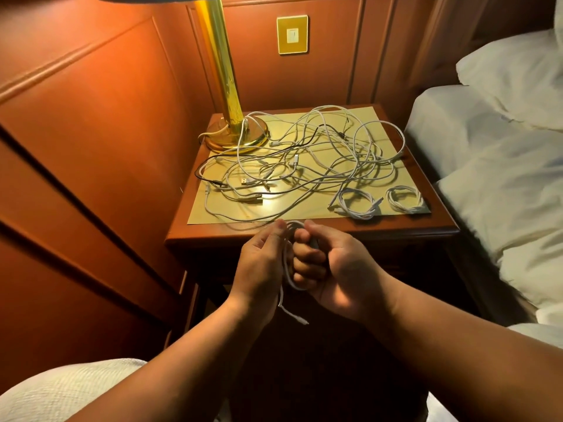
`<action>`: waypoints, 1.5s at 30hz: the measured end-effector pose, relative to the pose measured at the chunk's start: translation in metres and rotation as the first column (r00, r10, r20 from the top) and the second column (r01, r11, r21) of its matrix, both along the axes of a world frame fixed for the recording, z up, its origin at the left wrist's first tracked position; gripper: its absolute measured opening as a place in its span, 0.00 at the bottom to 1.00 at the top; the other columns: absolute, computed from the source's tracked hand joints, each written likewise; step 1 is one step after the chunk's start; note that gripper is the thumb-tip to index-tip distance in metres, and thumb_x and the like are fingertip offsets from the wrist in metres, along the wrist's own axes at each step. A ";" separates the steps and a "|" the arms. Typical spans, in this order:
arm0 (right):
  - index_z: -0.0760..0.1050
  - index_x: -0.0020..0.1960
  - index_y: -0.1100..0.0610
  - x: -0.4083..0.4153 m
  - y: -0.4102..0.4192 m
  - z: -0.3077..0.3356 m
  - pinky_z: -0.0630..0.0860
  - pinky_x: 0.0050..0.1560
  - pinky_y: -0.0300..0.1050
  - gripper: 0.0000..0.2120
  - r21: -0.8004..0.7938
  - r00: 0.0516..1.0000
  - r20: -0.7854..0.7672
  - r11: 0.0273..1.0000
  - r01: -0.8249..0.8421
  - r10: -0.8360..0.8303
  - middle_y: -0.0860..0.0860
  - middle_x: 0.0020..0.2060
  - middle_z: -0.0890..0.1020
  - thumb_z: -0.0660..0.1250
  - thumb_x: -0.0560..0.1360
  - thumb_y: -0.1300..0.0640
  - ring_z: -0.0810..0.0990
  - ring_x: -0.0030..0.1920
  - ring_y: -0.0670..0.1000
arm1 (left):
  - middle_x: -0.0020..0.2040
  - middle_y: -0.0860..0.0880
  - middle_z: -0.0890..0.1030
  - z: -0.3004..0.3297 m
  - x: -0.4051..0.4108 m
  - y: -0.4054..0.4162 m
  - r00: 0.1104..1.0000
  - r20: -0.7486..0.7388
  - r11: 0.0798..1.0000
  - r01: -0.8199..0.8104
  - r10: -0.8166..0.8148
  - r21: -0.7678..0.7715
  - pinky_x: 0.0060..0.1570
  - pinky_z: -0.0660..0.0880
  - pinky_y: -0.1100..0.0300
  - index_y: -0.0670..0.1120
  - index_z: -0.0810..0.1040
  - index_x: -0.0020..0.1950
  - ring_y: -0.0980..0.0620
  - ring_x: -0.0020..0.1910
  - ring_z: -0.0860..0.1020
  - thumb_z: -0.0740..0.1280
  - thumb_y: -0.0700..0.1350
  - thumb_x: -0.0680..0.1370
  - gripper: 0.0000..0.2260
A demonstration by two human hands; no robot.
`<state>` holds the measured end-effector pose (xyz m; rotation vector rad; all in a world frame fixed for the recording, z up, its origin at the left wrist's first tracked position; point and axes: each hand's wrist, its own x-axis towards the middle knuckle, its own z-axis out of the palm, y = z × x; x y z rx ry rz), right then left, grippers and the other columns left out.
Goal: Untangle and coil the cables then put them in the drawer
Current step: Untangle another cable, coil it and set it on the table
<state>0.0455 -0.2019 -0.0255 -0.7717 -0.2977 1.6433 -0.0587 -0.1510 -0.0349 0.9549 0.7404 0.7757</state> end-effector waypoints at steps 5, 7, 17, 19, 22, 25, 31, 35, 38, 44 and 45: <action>0.67 0.37 0.53 0.015 -0.002 -0.002 0.55 0.25 0.39 0.17 0.015 0.994 -0.076 0.997 0.079 -0.078 0.46 0.23 0.59 0.53 0.82 0.49 0.56 0.22 0.45 | 0.43 0.44 0.82 -0.006 -0.001 0.010 1.000 -0.011 0.994 -0.008 0.007 -0.112 0.39 0.75 0.55 0.42 0.78 0.57 0.49 0.39 0.79 0.67 0.42 0.77 0.10; 0.67 0.37 0.53 0.018 -0.002 -0.002 0.56 0.25 0.39 0.17 0.018 0.991 -0.086 0.994 0.109 -0.107 0.46 0.24 0.59 0.53 0.82 0.49 0.56 0.23 0.45 | 0.40 0.45 0.82 -0.008 -0.001 0.009 0.999 -0.034 0.997 -0.009 0.006 -0.079 0.39 0.77 0.57 0.41 0.80 0.54 0.50 0.38 0.79 0.67 0.42 0.76 0.09; 0.67 0.38 0.54 0.019 -0.001 -0.007 0.57 0.25 0.38 0.18 0.022 0.989 -0.046 0.989 0.143 -0.142 0.46 0.25 0.60 0.53 0.83 0.48 0.57 0.23 0.45 | 0.46 0.39 0.85 -0.006 0.000 -0.002 0.989 -0.144 0.999 -0.037 0.036 0.001 0.47 0.80 0.56 0.40 0.85 0.50 0.47 0.44 0.83 0.68 0.43 0.78 0.09; 0.68 0.40 0.54 0.019 0.000 -0.010 0.57 0.25 0.38 0.18 0.034 0.990 0.020 0.990 0.140 -0.141 0.47 0.26 0.61 0.51 0.84 0.47 0.58 0.24 0.45 | 0.46 0.41 0.86 -0.006 -0.001 -0.002 0.992 -0.128 0.999 -0.024 0.018 -0.043 0.46 0.80 0.56 0.42 0.85 0.49 0.48 0.44 0.84 0.69 0.44 0.76 0.09; 0.67 0.41 0.55 0.017 0.001 -0.013 0.57 0.28 0.41 0.18 0.068 0.966 0.209 0.987 0.143 -0.154 0.48 0.27 0.62 0.49 0.84 0.48 0.58 0.25 0.46 | 0.45 0.43 0.86 -0.006 -0.001 -0.001 0.992 -0.128 0.995 -0.031 0.019 -0.098 0.45 0.80 0.56 0.43 0.85 0.50 0.49 0.42 0.83 0.68 0.45 0.77 0.09; 0.67 0.43 0.57 0.015 0.002 -0.014 0.60 0.31 0.43 0.17 0.108 0.901 0.389 0.981 0.163 -0.193 0.50 0.29 0.64 0.49 0.85 0.50 0.61 0.27 0.47 | 0.48 0.42 0.85 -0.007 -0.002 -0.002 0.993 -0.120 0.996 -0.011 0.001 -0.084 0.49 0.79 0.53 0.43 0.81 0.59 0.47 0.46 0.84 0.70 0.44 0.75 0.13; 0.70 0.44 0.59 0.016 0.003 -0.010 0.66 0.30 0.42 0.18 0.116 0.816 0.529 0.973 0.201 -0.232 0.52 0.29 0.67 0.50 0.85 0.51 0.65 0.28 0.49 | 0.47 0.41 0.84 -0.009 -0.002 0.000 0.998 -0.057 0.996 -0.023 0.018 -0.083 0.49 0.81 0.50 0.44 0.74 0.61 0.45 0.42 0.84 0.69 0.33 0.76 0.15; 0.69 0.43 0.58 0.016 0.002 -0.006 0.65 0.29 0.42 0.17 0.142 0.770 0.593 0.972 0.188 -0.236 0.48 0.26 0.69 0.50 0.85 0.51 0.66 0.27 0.47 | 0.44 0.46 0.83 -0.009 -0.002 0.005 0.995 -0.015 0.974 0.089 -0.094 -0.207 0.56 0.71 0.46 0.47 0.74 0.63 0.46 0.49 0.81 0.67 0.38 0.76 0.16; 0.69 0.42 0.57 0.015 0.002 -0.001 0.65 0.28 0.39 0.18 0.148 0.766 0.603 0.975 0.167 -0.223 0.44 0.24 0.72 0.49 0.85 0.51 0.69 0.26 0.43 | 0.44 0.46 0.79 -0.004 -0.008 0.011 0.966 0.094 0.941 0.257 -0.241 -0.221 0.57 0.68 0.43 0.45 0.72 0.66 0.46 0.47 0.80 0.68 0.41 0.72 0.22; 0.69 0.43 0.57 0.014 -0.002 0.004 0.70 0.28 0.35 0.18 0.169 0.789 0.586 0.980 0.102 -0.183 0.44 0.25 0.76 0.48 0.85 0.54 0.74 0.26 0.41 | 0.45 0.44 0.82 -0.005 -0.003 0.012 0.988 -0.078 0.989 0.127 -0.133 -0.076 0.49 0.81 0.49 0.44 0.72 0.63 0.44 0.45 0.83 0.74 0.29 0.69 0.26; 0.69 0.43 0.57 0.014 -0.003 0.004 0.70 0.30 0.37 0.17 0.175 0.788 0.587 0.979 0.102 -0.187 0.44 0.25 0.76 0.48 0.85 0.54 0.73 0.27 0.42 | 0.47 0.43 0.82 -0.005 -0.003 0.012 0.987 -0.125 0.995 0.095 -0.097 -0.024 0.48 0.81 0.51 0.43 0.74 0.62 0.44 0.47 0.84 0.74 0.30 0.70 0.23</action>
